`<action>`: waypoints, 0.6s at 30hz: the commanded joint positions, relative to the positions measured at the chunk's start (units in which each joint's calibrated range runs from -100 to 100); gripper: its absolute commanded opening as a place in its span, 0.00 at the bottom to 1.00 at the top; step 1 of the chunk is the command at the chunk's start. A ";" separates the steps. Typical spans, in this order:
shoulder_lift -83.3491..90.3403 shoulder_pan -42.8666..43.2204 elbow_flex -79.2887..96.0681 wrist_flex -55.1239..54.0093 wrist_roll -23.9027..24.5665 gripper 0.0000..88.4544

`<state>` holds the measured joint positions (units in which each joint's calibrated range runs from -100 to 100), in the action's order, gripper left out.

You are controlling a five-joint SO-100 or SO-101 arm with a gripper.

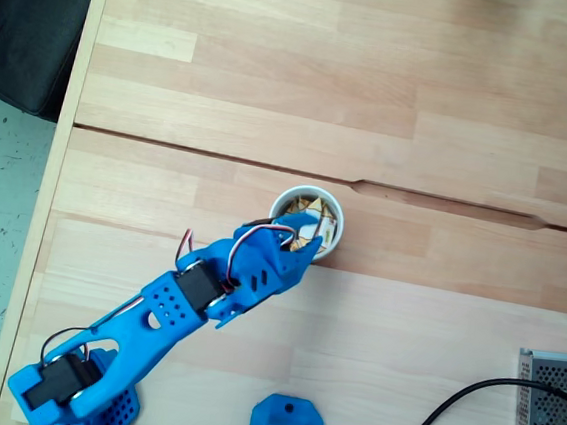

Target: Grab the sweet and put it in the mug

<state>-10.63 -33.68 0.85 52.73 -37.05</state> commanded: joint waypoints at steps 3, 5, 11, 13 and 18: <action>12.35 4.56 6.64 -0.15 0.15 0.00; 16.56 6.30 10.75 -0.15 0.15 0.00; 31.45 13.78 26.98 -0.15 0.15 0.00; 35.76 15.81 32.51 -0.15 0.15 0.00; 44.53 20.39 46.16 -1.11 0.05 0.00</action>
<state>28.34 -15.51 42.90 52.48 -37.05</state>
